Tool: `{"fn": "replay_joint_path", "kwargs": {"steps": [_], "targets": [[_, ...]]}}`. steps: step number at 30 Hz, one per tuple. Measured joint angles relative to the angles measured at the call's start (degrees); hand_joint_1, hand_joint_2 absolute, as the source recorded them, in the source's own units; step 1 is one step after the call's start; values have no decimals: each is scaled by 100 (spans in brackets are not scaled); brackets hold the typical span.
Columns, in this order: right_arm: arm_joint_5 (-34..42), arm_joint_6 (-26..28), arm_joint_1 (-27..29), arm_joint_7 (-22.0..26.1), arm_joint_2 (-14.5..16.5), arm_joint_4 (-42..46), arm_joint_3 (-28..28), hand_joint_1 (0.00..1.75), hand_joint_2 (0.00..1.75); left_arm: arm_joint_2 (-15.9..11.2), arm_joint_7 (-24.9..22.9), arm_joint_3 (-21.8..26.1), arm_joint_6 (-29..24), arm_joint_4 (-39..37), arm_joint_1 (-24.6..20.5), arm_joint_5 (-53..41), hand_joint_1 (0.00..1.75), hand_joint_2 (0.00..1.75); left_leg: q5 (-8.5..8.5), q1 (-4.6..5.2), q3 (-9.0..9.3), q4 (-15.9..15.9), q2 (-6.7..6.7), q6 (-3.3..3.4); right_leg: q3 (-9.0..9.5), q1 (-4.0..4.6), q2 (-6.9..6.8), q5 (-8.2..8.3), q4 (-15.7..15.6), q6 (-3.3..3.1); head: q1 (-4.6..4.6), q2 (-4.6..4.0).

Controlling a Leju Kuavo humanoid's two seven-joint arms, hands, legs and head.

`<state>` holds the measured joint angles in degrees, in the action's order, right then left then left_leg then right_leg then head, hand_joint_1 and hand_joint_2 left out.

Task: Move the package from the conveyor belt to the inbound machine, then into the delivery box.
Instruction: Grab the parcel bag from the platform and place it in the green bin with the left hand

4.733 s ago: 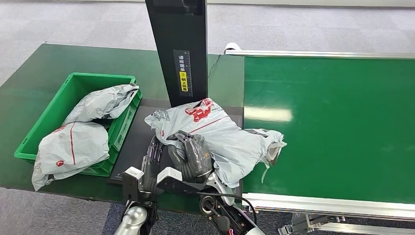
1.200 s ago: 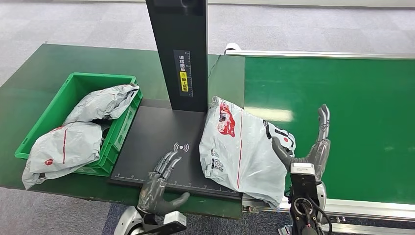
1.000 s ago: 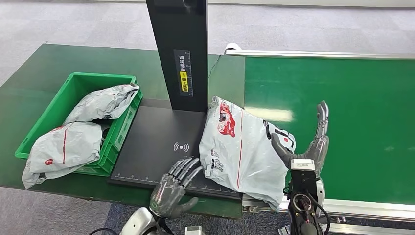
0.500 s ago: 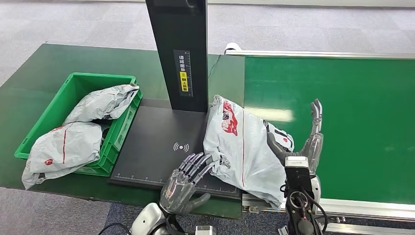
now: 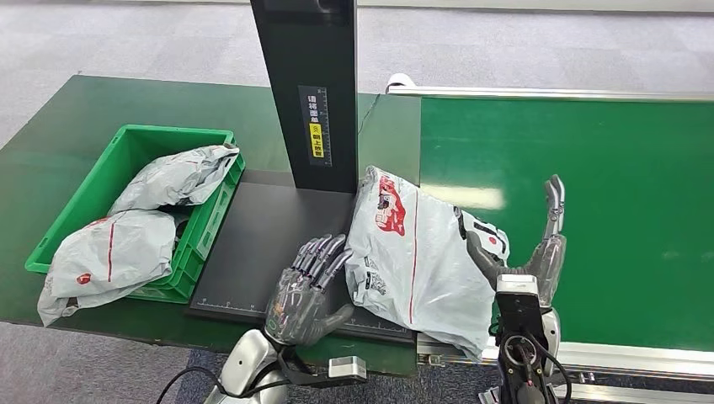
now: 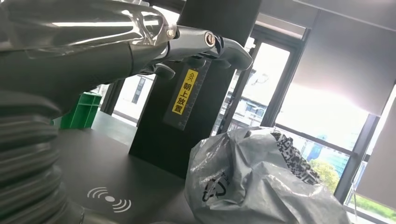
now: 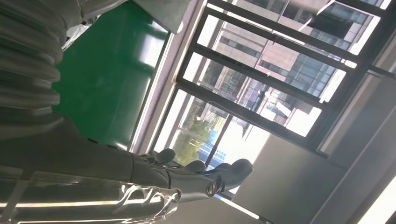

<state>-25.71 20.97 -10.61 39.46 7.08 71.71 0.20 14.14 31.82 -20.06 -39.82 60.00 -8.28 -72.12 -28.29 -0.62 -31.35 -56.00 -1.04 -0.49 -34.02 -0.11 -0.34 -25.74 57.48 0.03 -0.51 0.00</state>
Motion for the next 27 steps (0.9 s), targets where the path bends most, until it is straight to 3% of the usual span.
{"fn": "replay_joint_path", "kwargs": {"steps": [10, 18, 27], "targets": [[133, 50, 86, 49, 0, 21, -40, 0, 175, -110, 246, -133, -1, 98, 170, 284, 0, 175, 0, 0, -1, 0, 2, 0, 0, 0, -1, 0, 0, 0, 0, 0], [138, 69, 46, 49, 10, 22, -40, 0, 175, 30, 394, -508, 0, -370, 43, 513, 0, 175, 0, 1, 0, -1, 0, 0, 0, -1, 0, 0, 0, 1, 0, 0], [92, 80, 52, 50, 97, 31, -34, 0, 175, 123, 559, -606, -1, -532, -92, 644, 0, 175, 0, 0, 1, 0, 0, 0, -1, 0, 0, 0, 0, 0, -1, 0]]}}
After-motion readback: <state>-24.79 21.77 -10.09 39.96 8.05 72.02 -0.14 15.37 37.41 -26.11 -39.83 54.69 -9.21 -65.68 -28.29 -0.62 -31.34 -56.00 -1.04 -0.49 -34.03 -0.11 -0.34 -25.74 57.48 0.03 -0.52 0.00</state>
